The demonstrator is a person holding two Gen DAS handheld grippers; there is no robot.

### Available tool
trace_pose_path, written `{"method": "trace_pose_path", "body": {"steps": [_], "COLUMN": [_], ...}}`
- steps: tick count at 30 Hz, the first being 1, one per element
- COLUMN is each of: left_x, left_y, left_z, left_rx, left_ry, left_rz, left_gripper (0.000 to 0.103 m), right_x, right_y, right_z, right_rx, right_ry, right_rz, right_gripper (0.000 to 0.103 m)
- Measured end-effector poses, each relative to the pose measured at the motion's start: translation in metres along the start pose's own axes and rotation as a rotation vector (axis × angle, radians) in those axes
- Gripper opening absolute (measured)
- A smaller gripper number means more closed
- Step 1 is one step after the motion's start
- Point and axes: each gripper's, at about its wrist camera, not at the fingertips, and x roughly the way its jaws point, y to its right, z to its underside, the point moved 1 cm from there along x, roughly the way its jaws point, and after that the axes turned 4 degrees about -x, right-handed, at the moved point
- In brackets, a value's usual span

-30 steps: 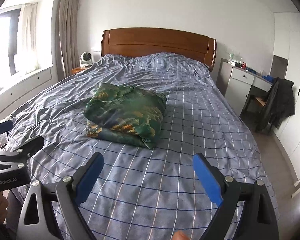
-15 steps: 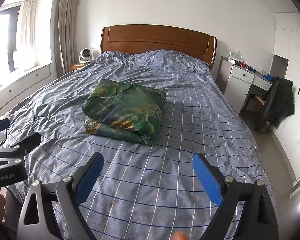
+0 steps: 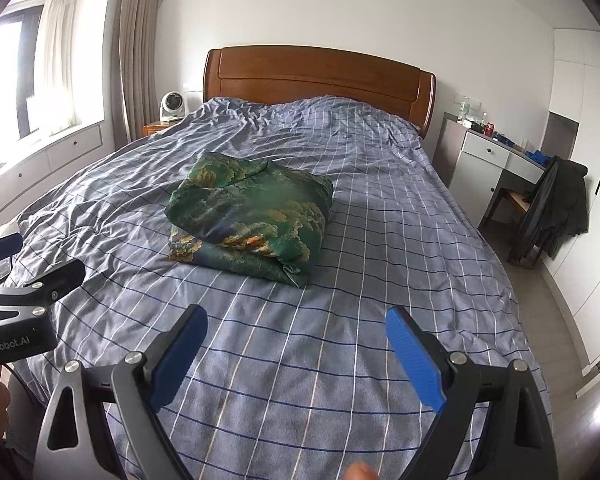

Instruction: Fold large clothes

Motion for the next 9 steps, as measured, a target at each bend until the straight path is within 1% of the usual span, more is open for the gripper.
{"method": "trace_pose_path", "body": {"steps": [3,9], "left_x": [-0.0006,-0.0037], "left_y": [0.0012,0.0015], "left_z": [-0.0001,-0.0009], "left_rx": [-0.004,-0.008], "left_ry": [0.003,0.028], "left_rz": [0.012,-0.015], "left_gripper": [0.103,0.103], "right_x": [0.0007,0.0028], "right_y": [0.0025,0.0046], "right_z": [0.001,0.0009], "right_rx": [0.004,0.006], "right_ry": [-0.003,-0.002], "right_rz": [-0.001,-0.001], "right_gripper": [0.092,0.092]}}
